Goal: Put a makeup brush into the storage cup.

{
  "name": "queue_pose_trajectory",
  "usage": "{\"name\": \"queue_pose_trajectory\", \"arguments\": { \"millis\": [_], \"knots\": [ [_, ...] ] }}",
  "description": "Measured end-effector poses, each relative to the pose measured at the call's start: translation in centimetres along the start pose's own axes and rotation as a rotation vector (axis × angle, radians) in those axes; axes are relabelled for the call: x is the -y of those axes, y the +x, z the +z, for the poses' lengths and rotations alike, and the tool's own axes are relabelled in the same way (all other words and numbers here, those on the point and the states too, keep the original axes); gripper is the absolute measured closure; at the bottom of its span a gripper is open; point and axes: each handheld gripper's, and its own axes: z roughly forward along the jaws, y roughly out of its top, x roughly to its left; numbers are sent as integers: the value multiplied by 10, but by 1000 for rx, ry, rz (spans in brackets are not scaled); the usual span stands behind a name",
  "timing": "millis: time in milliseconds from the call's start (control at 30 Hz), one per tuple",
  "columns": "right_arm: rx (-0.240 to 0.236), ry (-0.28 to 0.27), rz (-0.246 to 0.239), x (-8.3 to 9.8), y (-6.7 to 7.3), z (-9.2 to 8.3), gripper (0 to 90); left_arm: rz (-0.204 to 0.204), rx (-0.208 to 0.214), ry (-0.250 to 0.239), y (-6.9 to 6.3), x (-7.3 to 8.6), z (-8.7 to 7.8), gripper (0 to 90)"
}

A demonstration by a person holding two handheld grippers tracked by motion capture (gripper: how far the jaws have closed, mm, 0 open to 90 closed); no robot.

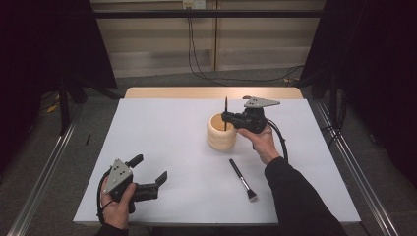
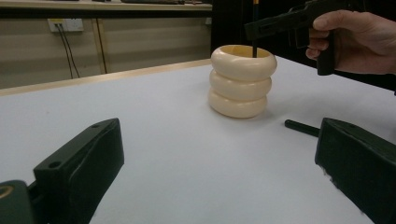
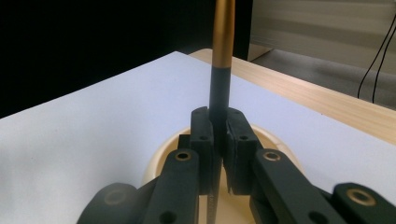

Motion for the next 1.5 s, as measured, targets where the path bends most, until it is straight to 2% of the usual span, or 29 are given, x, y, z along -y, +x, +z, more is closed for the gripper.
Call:
{"name": "queue_pose_trajectory", "arguments": {
  "millis": [200,467,567,733,767,800,867,933,1000,1067,1133,1200,1300,1333,1433,1500],
  "knots": [
    [2,14,18,8,-1,1,831,-4,8,8,0,0,1,12],
    [1,10,30,11,-4,-2,822,-3,-11,3,2,0,0,13],
    [9,12,28,11,-4,-2,785,7,-9,3,1,0,0,13],
    [10,4,27,8,-4,-3,773,16,-20,3,2,0,0,14],
    [12,4,25,8,-4,-4,755,11,-10,0,2,0,0,14],
    [13,5,22,9,-4,-4,735,12,-15,1,2,0,-1,14],
    [27,-2,32,9,-5,-5,635,10,-15,-1,2,0,-1,14],
    [33,-19,32,8,-5,-6,588,15,-10,-1,2,-1,-1,14],
    [42,-31,32,8,-4,-7,462,11,0,-6,2,-1,0,14],
    [44,-41,27,7,-3,-8,407,13,-9,-4,2,-1,0,14],
    [57,-44,27,6,-2,-8,258,13,-8,-4,2,-1,0,14],
    [68,-50,29,6,-2,-7,192,13,-7,-5,2,-1,-1,14],
    [104,-63,42,6,-1,-6,10,11,-10,-2,2,-1,-1,14],
    [115,-61,33,7,-1,-7,0,12,-11,-2,3,-1,-1,13],
    [95,-59,23,6,0,-8,0,5,-18,-7,3,-1,0,13],
    [112,-57,22,5,1,-10,0,-5,-15,-21,3,-1,0,15]
  ]
}}
